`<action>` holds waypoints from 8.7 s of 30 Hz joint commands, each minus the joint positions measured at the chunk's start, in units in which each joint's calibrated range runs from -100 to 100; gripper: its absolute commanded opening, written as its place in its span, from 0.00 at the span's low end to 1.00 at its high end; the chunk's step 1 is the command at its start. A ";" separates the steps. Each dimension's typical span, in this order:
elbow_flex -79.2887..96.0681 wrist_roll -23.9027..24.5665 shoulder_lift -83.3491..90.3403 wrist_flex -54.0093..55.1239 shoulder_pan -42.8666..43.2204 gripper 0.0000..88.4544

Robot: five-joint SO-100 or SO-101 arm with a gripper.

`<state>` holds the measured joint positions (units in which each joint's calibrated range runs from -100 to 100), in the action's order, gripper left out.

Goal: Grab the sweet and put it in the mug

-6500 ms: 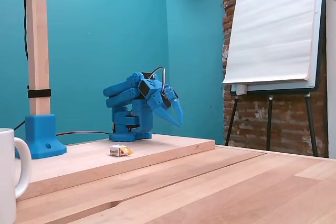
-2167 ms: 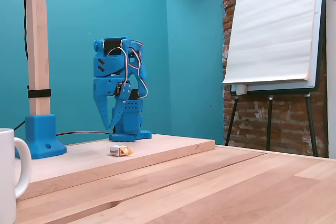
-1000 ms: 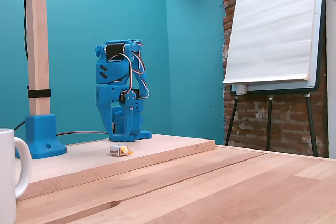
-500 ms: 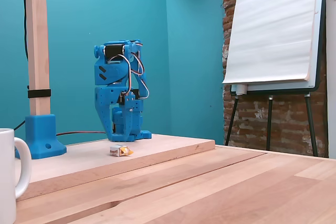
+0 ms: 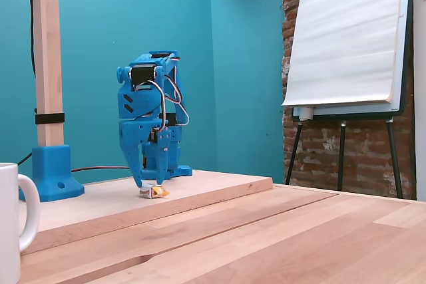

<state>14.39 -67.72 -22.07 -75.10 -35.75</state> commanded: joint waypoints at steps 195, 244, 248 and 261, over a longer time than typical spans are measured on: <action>-96.64 31.60 -49.36 51.15 -9.57 0.00; -102.88 31.50 -63.13 51.23 -12.69 0.00; -102.88 31.50 -63.21 51.23 -12.69 0.00; -102.88 31.50 -63.21 51.23 -12.18 0.00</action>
<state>-83.86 -35.97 -87.28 -25.47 -48.30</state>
